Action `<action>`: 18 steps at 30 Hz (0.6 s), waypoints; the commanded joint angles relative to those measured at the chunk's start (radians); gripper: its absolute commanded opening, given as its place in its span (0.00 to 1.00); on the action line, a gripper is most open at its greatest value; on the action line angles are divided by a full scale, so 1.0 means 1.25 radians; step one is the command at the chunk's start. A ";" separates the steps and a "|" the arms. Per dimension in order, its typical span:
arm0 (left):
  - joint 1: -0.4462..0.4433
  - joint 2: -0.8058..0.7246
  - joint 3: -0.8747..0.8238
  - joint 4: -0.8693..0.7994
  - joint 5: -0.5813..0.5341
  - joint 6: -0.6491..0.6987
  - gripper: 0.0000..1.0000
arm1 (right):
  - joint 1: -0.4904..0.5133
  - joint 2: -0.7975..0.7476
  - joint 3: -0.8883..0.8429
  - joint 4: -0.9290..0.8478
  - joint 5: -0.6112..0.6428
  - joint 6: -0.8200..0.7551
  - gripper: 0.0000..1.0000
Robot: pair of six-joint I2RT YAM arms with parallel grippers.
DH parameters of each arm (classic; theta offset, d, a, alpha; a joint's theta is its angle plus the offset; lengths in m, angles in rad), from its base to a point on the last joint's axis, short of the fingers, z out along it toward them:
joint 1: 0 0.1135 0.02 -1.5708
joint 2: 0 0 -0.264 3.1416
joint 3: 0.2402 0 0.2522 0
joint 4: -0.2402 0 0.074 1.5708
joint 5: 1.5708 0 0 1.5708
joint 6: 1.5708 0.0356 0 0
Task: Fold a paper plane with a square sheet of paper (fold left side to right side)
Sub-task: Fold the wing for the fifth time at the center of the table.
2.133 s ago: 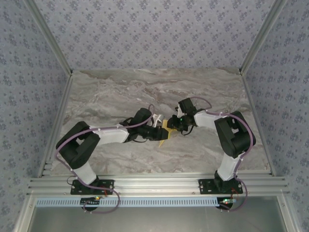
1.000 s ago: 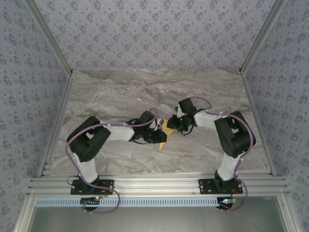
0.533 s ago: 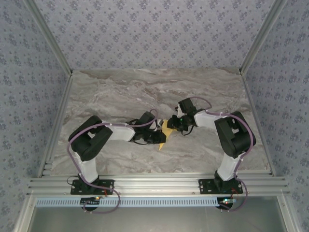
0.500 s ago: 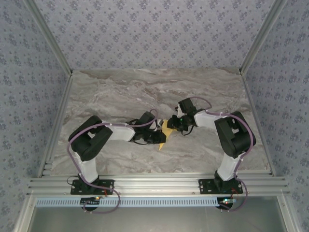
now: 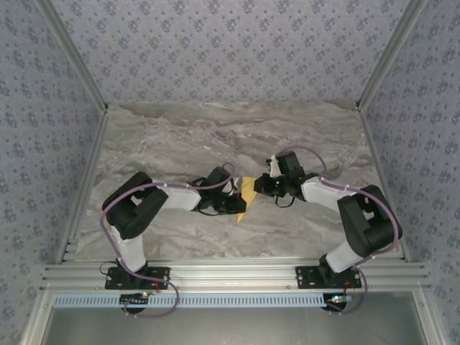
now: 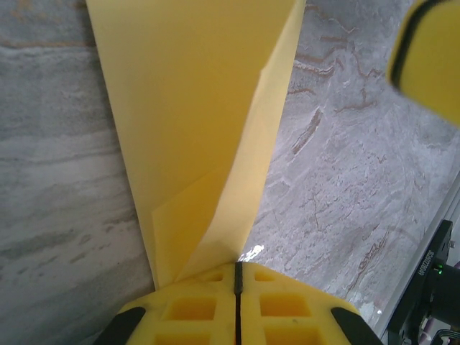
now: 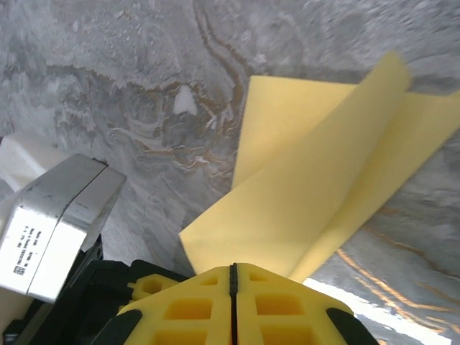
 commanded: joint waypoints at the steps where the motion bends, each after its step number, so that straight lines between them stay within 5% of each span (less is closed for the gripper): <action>1: -0.009 0.024 -0.019 -0.048 -0.041 0.000 0.06 | 0.025 0.025 0.006 0.033 -0.001 0.012 0.06; 18: -0.010 0.023 -0.018 -0.058 -0.043 0.001 0.06 | 0.056 0.129 0.048 -0.023 0.074 -0.023 0.06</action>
